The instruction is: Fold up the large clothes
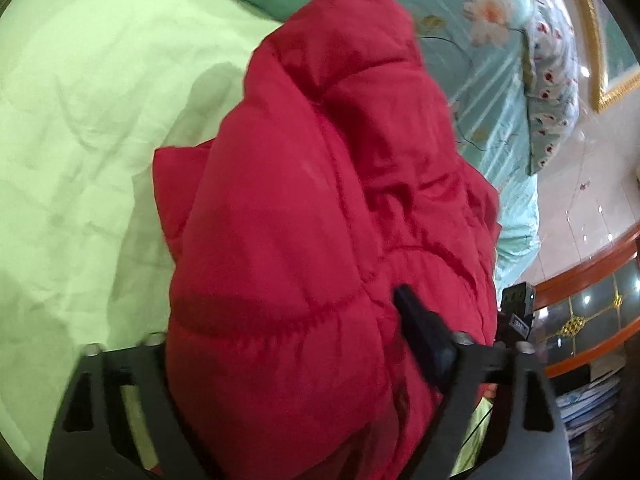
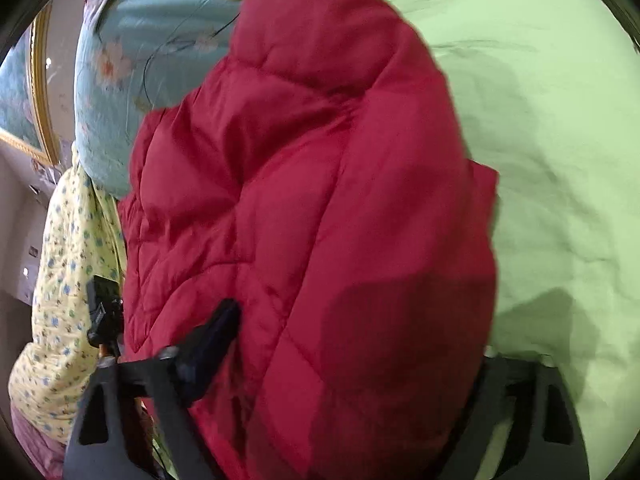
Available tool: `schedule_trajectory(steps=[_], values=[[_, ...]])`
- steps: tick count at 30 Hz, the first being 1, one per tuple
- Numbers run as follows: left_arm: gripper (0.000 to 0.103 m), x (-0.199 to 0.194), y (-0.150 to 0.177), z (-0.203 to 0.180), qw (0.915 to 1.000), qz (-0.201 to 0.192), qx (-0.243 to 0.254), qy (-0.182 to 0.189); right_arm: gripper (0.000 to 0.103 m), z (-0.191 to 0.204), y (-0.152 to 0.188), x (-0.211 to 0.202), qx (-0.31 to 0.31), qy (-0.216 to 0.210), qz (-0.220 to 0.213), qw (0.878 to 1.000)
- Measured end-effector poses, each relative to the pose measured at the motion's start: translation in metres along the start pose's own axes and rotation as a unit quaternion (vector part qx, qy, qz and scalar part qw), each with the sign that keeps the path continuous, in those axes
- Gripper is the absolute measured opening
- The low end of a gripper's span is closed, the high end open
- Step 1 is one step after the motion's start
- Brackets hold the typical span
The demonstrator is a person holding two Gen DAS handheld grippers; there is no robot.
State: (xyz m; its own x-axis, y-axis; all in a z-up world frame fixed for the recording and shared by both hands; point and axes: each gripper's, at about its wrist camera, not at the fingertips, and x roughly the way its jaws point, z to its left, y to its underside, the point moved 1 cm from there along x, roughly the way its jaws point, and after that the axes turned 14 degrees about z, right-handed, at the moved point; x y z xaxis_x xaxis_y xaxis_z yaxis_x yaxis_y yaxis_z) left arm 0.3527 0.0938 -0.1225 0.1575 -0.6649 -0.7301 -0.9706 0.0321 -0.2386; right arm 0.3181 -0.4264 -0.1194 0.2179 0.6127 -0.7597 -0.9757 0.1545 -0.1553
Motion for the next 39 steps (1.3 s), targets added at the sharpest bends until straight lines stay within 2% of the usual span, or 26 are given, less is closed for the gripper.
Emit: schedule_trajectory(steps=[2,5,11,14,21,28,31,33,37,39], values=[[0.063,-0.005,0.005,-0.009,0.9998,-0.009,0.014,-0.006,0.062,0.005,0.004,-0.003,-0.003,-0.007,-0.004,1.000],[0.054,-0.015,0.016,-0.024,0.9991,-0.021,0.033,-0.017,0.047,0.011,0.012,-0.013,-0.007,-0.019,-0.012,1.000],[0.047,-0.044,0.048,-0.053,0.9965,-0.041,0.072,-0.014,0.041,0.032,0.047,-0.038,-0.027,-0.029,-0.021,0.999],[0.047,-0.057,0.073,-0.066,0.9954,-0.041,0.086,-0.010,0.041,0.035,0.072,-0.052,-0.032,-0.036,-0.023,0.999],[0.046,-0.065,0.130,-0.080,0.9963,-0.027,0.081,0.013,0.040,0.030,0.138,-0.078,-0.022,-0.039,-0.016,0.999],[0.046,-0.064,0.172,-0.079,0.9976,-0.019,0.063,0.023,0.041,0.025,0.179,-0.085,-0.012,-0.052,-0.019,0.998],[0.046,-0.060,0.178,-0.077,0.9979,-0.023,0.060,-0.004,0.043,0.025,0.183,-0.083,-0.013,-0.049,-0.029,0.998],[0.047,-0.055,0.175,-0.077,0.9971,-0.027,0.062,-0.035,0.046,0.020,0.185,-0.081,-0.011,-0.032,-0.037,0.999],[0.050,-0.040,0.172,-0.078,0.9929,-0.036,0.066,-0.093,0.061,0.019,0.182,-0.075,-0.011,0.007,-0.049,0.999],[0.054,-0.032,0.170,-0.074,0.9911,-0.043,0.061,-0.110,0.066,0.012,0.181,-0.073,-0.001,0.006,-0.054,0.999]])
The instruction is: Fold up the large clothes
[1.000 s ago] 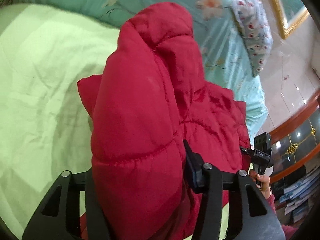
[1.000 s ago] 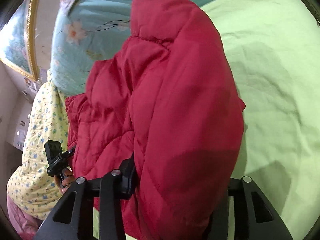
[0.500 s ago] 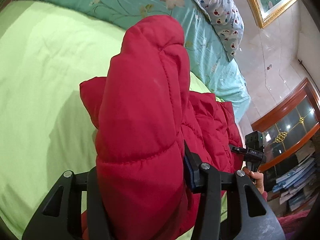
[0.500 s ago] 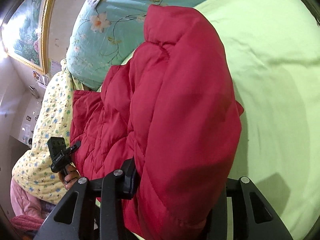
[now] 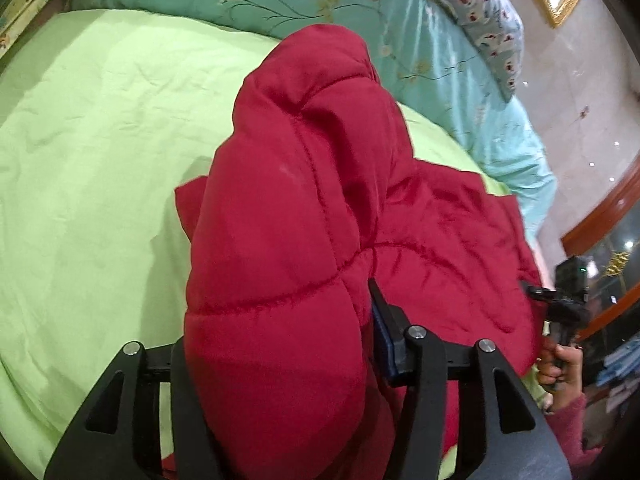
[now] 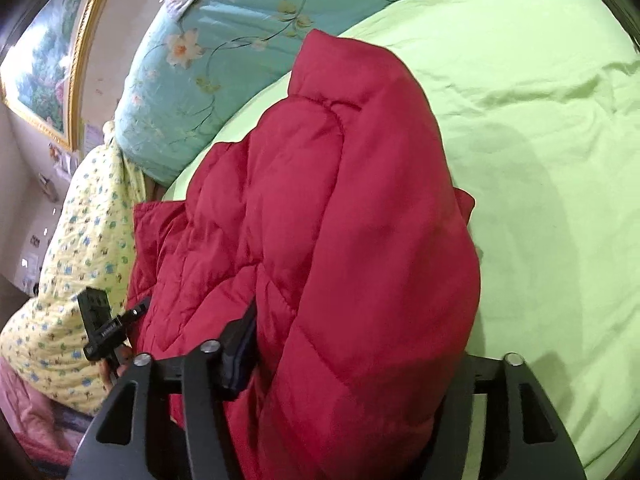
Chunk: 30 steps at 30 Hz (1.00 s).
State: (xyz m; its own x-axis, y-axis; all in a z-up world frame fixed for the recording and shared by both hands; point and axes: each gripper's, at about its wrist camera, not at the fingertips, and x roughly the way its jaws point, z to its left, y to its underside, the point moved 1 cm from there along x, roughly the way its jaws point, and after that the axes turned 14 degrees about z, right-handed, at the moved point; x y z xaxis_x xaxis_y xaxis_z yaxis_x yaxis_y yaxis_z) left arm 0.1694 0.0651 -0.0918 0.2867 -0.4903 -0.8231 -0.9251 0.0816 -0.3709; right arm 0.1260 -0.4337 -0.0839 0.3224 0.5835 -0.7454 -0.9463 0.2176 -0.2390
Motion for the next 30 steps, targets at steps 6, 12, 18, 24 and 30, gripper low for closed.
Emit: schedule_trajectory(steps=[6,12,18,24,30], values=[[0.075,0.008,0.000,-0.001,0.9984,-0.018,-0.018,-0.051,0.078,-0.014,0.006,0.003,0.016,0.007,-0.030,0.999],[0.081,-0.009,0.006,-0.019,0.9914,-0.046,-0.018,-0.121,0.080,-0.009,0.010,-0.002,0.008,0.034,-0.046,0.998],[0.082,-0.037,0.010,-0.006,0.9905,-0.055,-0.048,-0.117,0.081,-0.011,0.012,-0.002,0.006,0.030,-0.053,0.998],[0.082,-0.061,0.020,-0.016,0.9824,-0.086,-0.040,-0.161,0.083,-0.019,0.013,-0.004,0.007,0.025,-0.061,0.998],[0.082,-0.056,0.031,-0.064,0.9865,-0.072,0.026,-0.145,0.086,-0.018,0.013,-0.007,0.013,0.037,-0.074,0.996]])
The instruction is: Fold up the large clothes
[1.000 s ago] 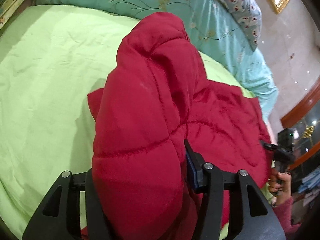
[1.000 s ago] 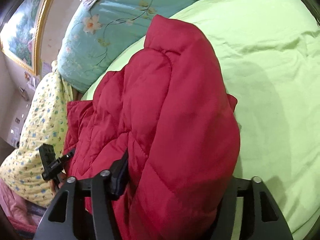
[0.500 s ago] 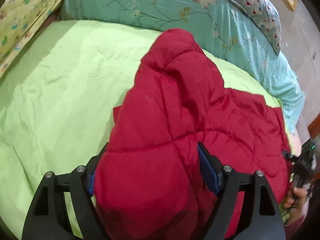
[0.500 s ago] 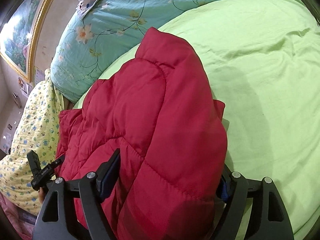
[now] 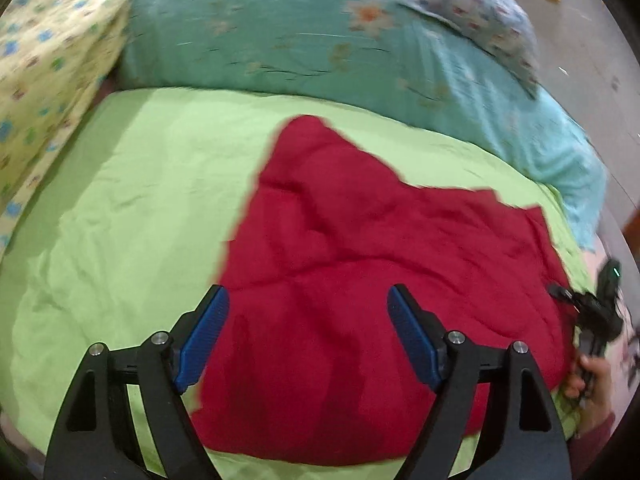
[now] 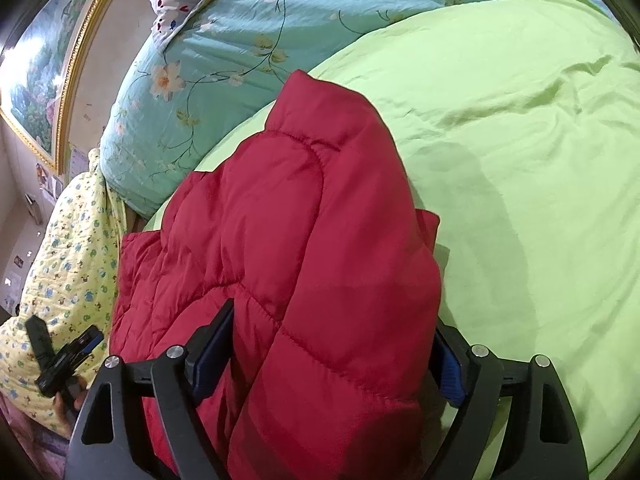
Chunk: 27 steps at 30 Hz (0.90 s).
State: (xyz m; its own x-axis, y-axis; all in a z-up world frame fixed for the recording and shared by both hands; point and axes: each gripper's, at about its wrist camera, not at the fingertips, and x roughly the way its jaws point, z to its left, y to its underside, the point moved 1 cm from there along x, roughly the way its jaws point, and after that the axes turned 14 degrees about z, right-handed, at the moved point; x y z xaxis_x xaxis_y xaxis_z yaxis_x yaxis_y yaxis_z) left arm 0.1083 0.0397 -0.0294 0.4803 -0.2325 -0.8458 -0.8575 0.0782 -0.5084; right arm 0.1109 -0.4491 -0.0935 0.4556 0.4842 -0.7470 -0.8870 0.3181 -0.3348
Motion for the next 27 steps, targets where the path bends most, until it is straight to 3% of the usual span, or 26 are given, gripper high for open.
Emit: schedule_trajectory(steps=[4,7,8,11,13,17,20,27], values=[[0.082,0.006,0.007,-0.044,0.9980,0.015,0.054,0.031,0.087,-0.003,0.003,-0.008,0.012,-0.006,-0.006,1.000],[0.082,0.021,0.015,-0.071,0.9894,0.055,0.095,0.095,0.087,-0.007,0.004,-0.011,0.020,-0.009,-0.011,1.000],[0.082,0.027,0.019,-0.079,0.9879,0.064,0.104,0.095,0.087,-0.007,0.005,-0.011,0.022,-0.010,-0.012,1.000],[0.082,0.047,0.028,-0.094,0.9874,0.075,0.135,0.037,0.087,-0.003,0.008,-0.017,0.024,0.003,-0.022,0.999],[0.083,0.056,0.031,-0.098,0.9867,0.075,0.142,0.024,0.087,0.002,0.011,-0.027,0.023,0.019,-0.034,0.999],[0.084,0.063,0.027,-0.091,0.9882,0.076,0.127,0.039,0.088,0.022,0.021,-0.061,0.016,0.075,-0.099,0.992],[0.084,0.064,0.024,-0.088,0.9892,0.069,0.121,0.047,0.088,0.048,0.029,-0.074,-0.018,0.090,-0.126,0.988],[0.084,0.062,0.025,-0.091,0.9894,0.067,0.118,0.051,0.087,0.123,0.032,-0.018,-0.141,0.107,-0.048,0.983]])
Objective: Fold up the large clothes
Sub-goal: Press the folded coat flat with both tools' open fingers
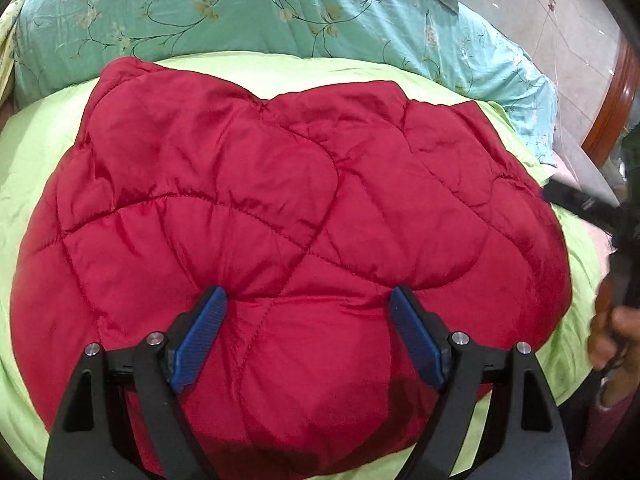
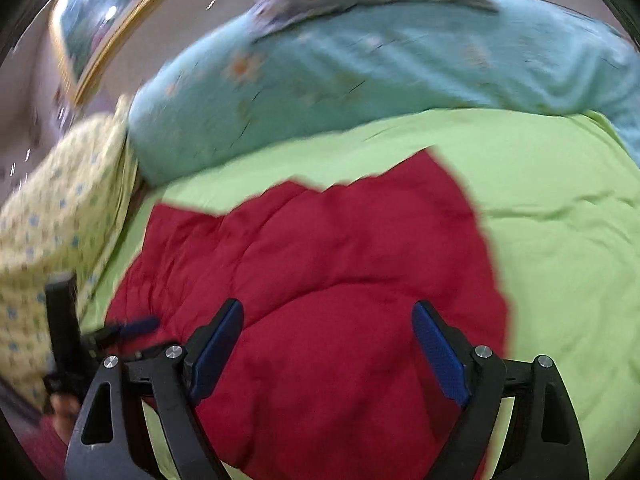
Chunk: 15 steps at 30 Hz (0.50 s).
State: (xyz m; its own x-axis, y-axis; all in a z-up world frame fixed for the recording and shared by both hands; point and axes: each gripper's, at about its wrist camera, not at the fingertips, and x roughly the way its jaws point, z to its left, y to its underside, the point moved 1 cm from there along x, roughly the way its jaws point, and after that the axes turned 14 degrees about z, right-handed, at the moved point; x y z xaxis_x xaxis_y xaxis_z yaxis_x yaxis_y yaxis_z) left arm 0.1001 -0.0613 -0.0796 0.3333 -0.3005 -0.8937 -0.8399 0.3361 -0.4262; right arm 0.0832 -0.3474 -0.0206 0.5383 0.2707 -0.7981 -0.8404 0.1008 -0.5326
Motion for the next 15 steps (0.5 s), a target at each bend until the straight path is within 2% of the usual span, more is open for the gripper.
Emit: schedule_trajectory(steps=[2,4,7,9,11,15], values=[[0.084,-0.008,-0.003,0.002,1.0000,-0.004,0.001,0.007,0.087,0.016,-0.006,0.022,-0.021,0.004,0.029,0.999],[0.084,-0.017,-0.006,0.010,0.9997,-0.021,-0.009,-0.004,0.087,0.027,-0.009,0.036,-0.041,0.011,0.042,0.998],[0.084,-0.016,-0.020,0.033,0.9979,-0.030,-0.045,-0.037,0.088,0.036,-0.018,0.055,-0.070,0.069,0.058,0.993],[0.084,-0.007,-0.032,0.051,0.9952,-0.029,-0.072,-0.059,0.088,0.031,-0.030,0.069,-0.063,0.079,0.072,0.992],[0.084,0.006,-0.044,0.063,0.9936,-0.024,-0.089,-0.066,0.088,0.024,-0.042,0.080,-0.055,0.088,0.082,0.991],[0.084,0.026,-0.065,0.075,0.9912,0.004,-0.115,-0.064,0.088,0.002,-0.061,0.101,-0.011,0.083,0.097,0.992]])
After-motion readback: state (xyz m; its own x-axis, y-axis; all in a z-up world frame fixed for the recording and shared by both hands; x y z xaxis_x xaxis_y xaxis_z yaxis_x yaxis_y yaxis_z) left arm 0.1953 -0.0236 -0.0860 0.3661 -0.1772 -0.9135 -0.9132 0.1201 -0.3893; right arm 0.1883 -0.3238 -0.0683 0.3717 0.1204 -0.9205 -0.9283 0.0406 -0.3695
